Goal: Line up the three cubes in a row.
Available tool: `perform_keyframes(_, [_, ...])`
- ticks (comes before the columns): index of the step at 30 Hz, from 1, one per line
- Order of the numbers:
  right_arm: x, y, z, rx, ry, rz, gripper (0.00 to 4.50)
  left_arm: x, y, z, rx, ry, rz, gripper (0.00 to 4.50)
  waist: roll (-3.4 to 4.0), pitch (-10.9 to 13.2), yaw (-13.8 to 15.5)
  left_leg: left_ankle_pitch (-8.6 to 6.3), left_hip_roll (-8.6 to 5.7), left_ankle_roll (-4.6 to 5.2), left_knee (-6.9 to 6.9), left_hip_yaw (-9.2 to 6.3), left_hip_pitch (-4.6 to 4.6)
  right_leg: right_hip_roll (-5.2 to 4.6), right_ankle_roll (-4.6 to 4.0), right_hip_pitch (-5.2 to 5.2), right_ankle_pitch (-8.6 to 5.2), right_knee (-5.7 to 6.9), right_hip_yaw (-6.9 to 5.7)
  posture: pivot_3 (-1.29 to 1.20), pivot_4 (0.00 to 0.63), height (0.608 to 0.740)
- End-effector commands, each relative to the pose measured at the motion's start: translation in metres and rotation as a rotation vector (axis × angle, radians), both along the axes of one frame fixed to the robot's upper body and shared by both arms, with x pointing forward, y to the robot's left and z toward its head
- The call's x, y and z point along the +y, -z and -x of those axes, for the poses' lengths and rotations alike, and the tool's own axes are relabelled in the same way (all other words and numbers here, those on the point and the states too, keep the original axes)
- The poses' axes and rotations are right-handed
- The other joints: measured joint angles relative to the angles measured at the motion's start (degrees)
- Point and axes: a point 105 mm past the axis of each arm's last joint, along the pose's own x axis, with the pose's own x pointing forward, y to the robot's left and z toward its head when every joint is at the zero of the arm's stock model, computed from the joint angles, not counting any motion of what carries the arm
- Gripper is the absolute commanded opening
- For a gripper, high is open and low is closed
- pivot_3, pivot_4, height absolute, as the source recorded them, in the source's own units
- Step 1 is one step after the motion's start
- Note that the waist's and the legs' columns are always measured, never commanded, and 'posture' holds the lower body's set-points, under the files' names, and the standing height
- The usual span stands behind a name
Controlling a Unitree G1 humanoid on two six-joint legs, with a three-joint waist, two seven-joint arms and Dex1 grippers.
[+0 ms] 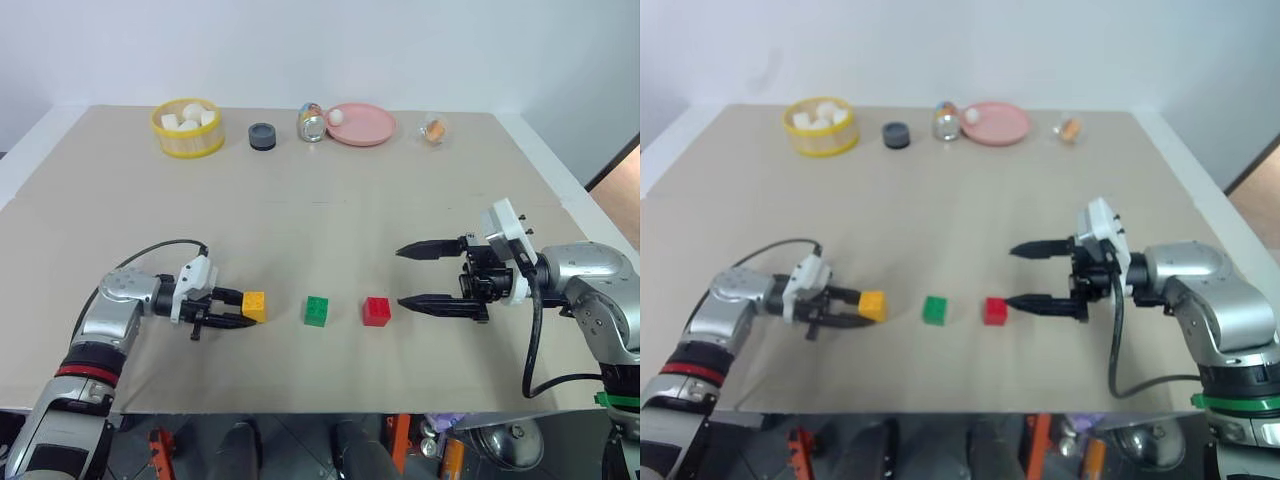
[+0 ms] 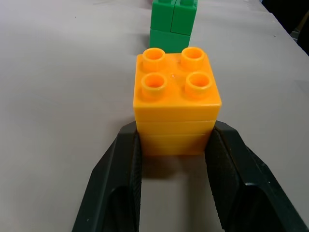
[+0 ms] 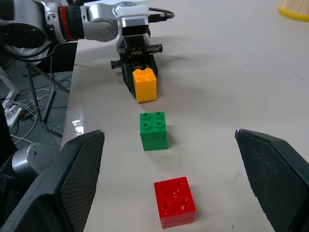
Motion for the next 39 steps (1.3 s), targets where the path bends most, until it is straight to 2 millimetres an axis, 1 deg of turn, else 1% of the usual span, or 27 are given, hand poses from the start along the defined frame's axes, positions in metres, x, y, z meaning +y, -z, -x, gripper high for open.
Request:
perform_keyframes(1, [0.0,-0.013,0.004,-0.06,-0.01,-0.002,4.5,-0.001,-0.003,0.0,-0.037,0.028,-0.008,1.28,0.0,0.0,0.0,0.0,0.0,0.0,0.01,0.0,0.0,0.0,0.0,0.0,0.01,0.0,0.01,0.0,0.15,0.74])
perform_keyframes(8, [0.001,-0.014,0.002,-0.065,-0.013,-0.011,4.5,-0.003,-0.001,-0.001,-0.048,0.026,-0.001,1.28,0.0,0.0,0.0,0.01,0.0,0.01,0.04,0.0,0.0,0.0,0.01,0.02,0.03,0.01,0.01,0.0,0.15,0.74])
perform_keyframes(13, [0.003,-0.014,0.002,-0.063,-0.017,-0.013,4.5,-0.003,0.002,-0.006,-0.065,0.003,0.002,1.28,0.01,0.0,0.1,0.01,0.0,0.01,0.1,-0.01,0.02,0.0,0.02,0.05,0.05,0.02,0.01,0.0,0.15,0.74])
perform_keyframes(21, [0.003,-0.016,-0.001,-0.067,-0.017,-0.019,4.5,-0.007,0.004,-0.009,-0.101,0.028,-0.012,1.28,0.02,0.0,0.1,0.07,0.0,0.1,0.25,0.0,0.07,-0.01,0.04,0.18,0.19,0.03,0.0,0.0,0.15,0.74])
perform_keyframes(28, [0.003,-0.015,-0.002,-0.068,-0.014,-0.024,4.5,-0.01,-0.003,-0.015,-0.117,0.033,0.003,1.28,0.02,0.0,0.2,0.13,0.0,0.16,0.26,0.01,0.08,-0.02,0.04,0.22,0.23,0.03,0.0,0.0,0.15,0.74])
perform_keyframes(32, [0.003,-0.015,-0.002,-0.069,-0.01,-0.026,4.5,-0.01,-0.005,-0.017,-0.12,0.03,0.007,1.28,0.02,0.0,0.1,0.13,0.0,0.16,0.26,0.01,0.07,-0.02,0.05,0.2,0.23,0.03,-0.01,0.0,0.15,0.74])
perform_keyframes(39, [0.002,-0.016,-0.004,-0.071,-0.007,-0.029,4.5,-0.004,-0.002,-0.014,-0.109,0.03,-0.005,1.28,0.02,0.0,0.1,0.13,0.0,0.16,0.24,0.01,0.06,0.0,0.07,0.18,0.2,0.03,0.0,0.0,0.15,0.74])
